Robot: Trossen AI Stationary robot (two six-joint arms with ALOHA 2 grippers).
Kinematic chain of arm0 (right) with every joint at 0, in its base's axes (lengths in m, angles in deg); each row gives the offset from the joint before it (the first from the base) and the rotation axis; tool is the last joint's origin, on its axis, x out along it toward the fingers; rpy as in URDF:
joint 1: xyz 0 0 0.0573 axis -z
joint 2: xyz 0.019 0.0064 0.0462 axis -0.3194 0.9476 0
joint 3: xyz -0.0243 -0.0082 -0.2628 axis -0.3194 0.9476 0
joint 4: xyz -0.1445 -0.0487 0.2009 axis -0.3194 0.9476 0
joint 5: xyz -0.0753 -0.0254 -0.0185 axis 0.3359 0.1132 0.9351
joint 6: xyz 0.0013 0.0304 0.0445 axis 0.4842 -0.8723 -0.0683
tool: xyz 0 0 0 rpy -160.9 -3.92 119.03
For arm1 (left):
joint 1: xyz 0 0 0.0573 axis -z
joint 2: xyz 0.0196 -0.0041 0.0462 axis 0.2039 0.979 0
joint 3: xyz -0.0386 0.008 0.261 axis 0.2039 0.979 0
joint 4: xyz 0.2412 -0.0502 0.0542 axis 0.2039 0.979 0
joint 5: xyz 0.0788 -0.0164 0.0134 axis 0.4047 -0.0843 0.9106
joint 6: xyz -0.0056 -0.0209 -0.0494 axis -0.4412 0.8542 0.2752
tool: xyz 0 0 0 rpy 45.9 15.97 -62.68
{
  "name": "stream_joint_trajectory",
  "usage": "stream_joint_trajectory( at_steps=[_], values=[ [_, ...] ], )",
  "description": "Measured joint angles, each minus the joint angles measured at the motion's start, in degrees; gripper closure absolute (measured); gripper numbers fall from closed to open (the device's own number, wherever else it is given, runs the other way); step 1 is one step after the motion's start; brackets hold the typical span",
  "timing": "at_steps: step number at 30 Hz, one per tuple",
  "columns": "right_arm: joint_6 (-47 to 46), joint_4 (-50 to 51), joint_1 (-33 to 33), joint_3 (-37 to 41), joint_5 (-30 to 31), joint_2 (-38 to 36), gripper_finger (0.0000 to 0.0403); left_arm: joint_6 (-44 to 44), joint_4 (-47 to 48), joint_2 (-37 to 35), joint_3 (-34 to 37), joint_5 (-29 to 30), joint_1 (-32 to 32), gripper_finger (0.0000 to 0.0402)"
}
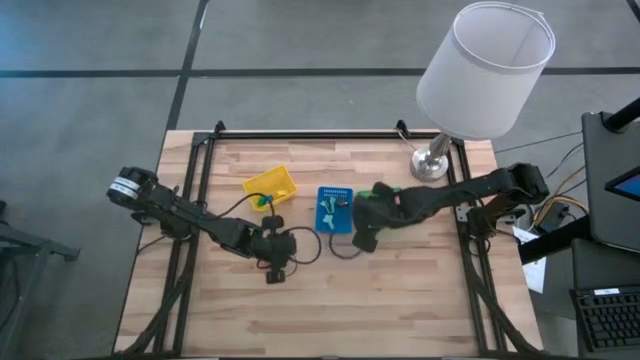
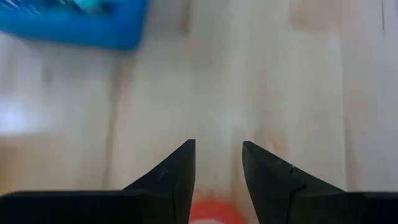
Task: Pick and place Stapler, Stapler remover, tape
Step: Put the orange tape into the green basket
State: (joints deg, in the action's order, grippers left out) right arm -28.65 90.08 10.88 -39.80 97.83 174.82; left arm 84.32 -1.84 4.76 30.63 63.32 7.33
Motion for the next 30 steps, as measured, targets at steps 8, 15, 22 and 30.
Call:
stream_joint_trajectory(
  at_steps=[8,15,22,30],
  values=[
    [5.05,-13.66,-5.63,2.72,-3.97,0.62,0.0218,6.04,14.25,0.0,0.0,1.93,0.56,0.0266],
    [5.05,-16.12,-7.11,3.13,-5.58,3.9,0.0219,7.91,17.71,-0.02,0.28,0.72,0.57,0.0266],
    [5.06,-18.52,-7.1,3.26,-5.55,7.39,0.0222,7.69,15.21,-0.04,2.86,0.28,0.57,0.0266],
    [5.08,-22.87,-7.09,3.26,-5.49,8.69,0.0218,4.1,4.9,-0.04,7.12,0.67,0.57,0.0293]
  ],
)
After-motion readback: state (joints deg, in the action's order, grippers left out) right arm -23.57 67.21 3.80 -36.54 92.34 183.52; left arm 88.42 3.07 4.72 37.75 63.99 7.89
